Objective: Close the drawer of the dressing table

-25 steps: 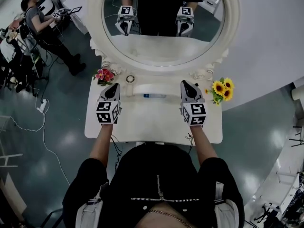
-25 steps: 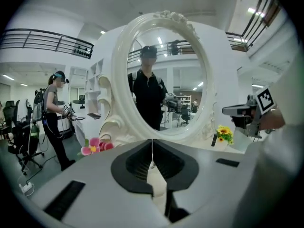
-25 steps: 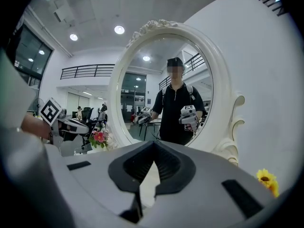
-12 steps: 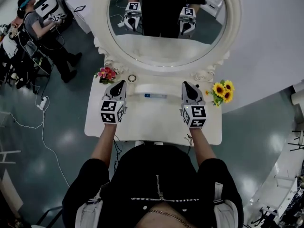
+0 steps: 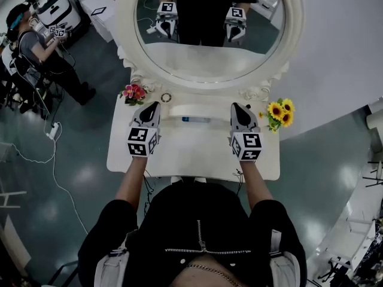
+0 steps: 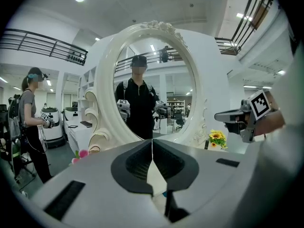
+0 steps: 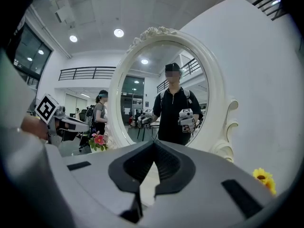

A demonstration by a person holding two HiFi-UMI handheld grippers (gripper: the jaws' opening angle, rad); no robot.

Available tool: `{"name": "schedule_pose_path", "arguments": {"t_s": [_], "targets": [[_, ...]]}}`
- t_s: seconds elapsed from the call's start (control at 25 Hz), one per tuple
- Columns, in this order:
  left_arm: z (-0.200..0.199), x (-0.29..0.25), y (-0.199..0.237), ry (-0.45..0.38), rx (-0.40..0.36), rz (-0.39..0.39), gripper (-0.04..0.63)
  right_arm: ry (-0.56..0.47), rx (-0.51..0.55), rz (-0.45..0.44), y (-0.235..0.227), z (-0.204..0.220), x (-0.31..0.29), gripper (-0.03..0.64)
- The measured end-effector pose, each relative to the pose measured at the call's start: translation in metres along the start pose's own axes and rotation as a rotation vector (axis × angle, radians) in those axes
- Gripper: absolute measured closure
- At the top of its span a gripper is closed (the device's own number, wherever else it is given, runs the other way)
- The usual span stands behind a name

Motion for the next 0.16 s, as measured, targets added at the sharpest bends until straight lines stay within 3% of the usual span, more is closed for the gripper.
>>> {"name": "schedule_pose_path", "arguments": {"t_s": [0.16], "targets": [[0.0020,-0.0015,0.0007,0.002,0.002,0.003,0.571,0.007,0.005,-0.001,0.0010,0.0029,-0.0006,0.614]]}}
Point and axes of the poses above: the fingertips, and each gripper's own axes: x backward along the fingers, y to its left, z out of its underside, the point moved 3 cm from there along x, backward along the fingers, and after that the axes turned 5 degrees about y, right-handed, at the moved point
